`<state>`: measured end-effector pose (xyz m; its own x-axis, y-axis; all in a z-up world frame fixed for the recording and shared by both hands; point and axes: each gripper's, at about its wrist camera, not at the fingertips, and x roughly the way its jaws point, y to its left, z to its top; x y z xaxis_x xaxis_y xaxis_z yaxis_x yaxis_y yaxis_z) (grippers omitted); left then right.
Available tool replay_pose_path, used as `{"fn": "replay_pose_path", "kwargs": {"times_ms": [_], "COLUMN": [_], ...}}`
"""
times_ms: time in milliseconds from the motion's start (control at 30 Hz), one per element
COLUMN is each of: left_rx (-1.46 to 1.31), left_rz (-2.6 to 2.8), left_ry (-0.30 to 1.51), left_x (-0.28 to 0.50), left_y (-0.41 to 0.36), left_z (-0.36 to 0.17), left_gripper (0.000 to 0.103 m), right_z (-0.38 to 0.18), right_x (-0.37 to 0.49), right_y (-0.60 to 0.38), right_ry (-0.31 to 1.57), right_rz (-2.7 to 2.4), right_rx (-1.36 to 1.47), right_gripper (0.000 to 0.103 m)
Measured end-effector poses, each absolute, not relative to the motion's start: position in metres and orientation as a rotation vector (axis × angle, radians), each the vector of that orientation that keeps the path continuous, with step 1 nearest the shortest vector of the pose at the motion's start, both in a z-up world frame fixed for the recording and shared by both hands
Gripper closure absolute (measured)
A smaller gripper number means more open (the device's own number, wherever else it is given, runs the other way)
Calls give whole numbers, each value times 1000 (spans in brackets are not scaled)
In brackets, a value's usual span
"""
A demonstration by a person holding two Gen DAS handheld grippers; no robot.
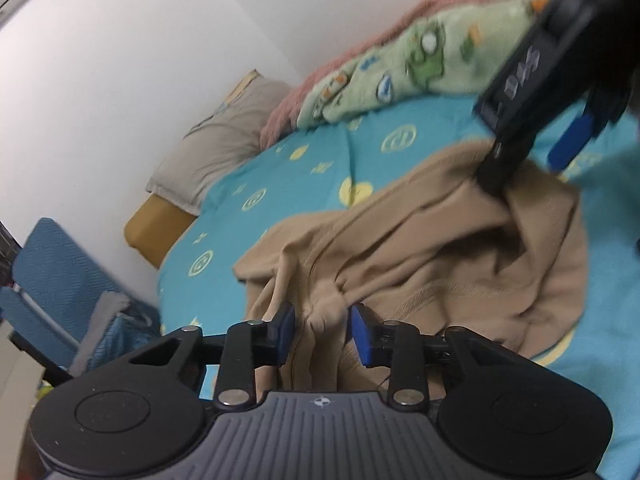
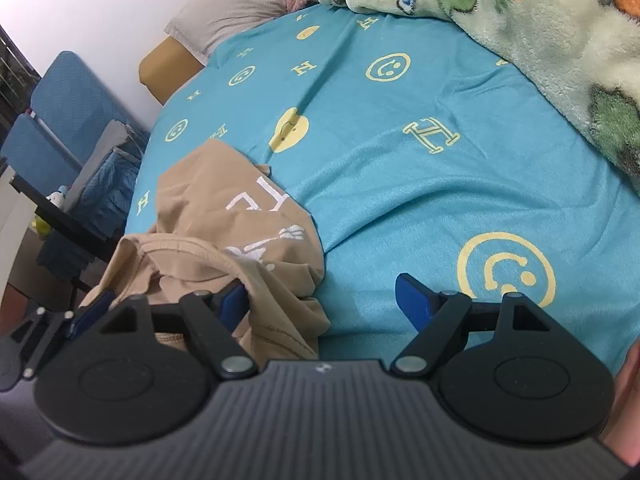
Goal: Fold clothes
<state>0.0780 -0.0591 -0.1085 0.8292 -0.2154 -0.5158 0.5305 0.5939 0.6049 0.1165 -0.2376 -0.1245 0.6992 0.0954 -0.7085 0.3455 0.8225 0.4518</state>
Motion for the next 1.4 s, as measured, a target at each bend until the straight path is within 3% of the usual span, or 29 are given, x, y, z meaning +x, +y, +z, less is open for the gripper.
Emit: {"fn": "replay_pose_path", "kwargs": {"times_ms": [67, 167, 333, 467, 733, 933, 1133, 1267, 1400], "left_rx": [811, 693, 228, -83, -68, -21, -23, -82, -180], "left_rz": [-452, -452, -590, -719, -769, -733, -654, -550, -409], "left_ry": [424, 365, 274, 256, 248, 250, 198, 146, 128], "left_x": [79, 77, 68, 73, 72, 60, 56, 53, 58], "left_y": [-55, -42, 10, 47, 41, 31, 21, 33, 58], "left_z": [-107, -81, -8, 15, 11, 2, -1, 4, 9], "left_gripper": [88, 90, 91, 92, 91, 92, 93, 93, 93], "right_z": [-125, -124, -114, -96, -65, -58, -85, -111, -118], "right_x": [116, 115, 113, 106, 82, 88, 102, 113, 103], "right_y": [-237, -238, -232, -217, -149, -151, -204, -200, -201], "right_ry": [797, 796, 748, 665, 423, 332, 612, 827, 869], "right_rz": [-150, -154, -116, 21, 157, 44, -69, -69, -133], "right_rx": [601, 596, 555, 487, 67, 86, 415, 410, 403], "right_gripper": [23, 23, 23, 23, 21, 21, 20, 20, 20]}}
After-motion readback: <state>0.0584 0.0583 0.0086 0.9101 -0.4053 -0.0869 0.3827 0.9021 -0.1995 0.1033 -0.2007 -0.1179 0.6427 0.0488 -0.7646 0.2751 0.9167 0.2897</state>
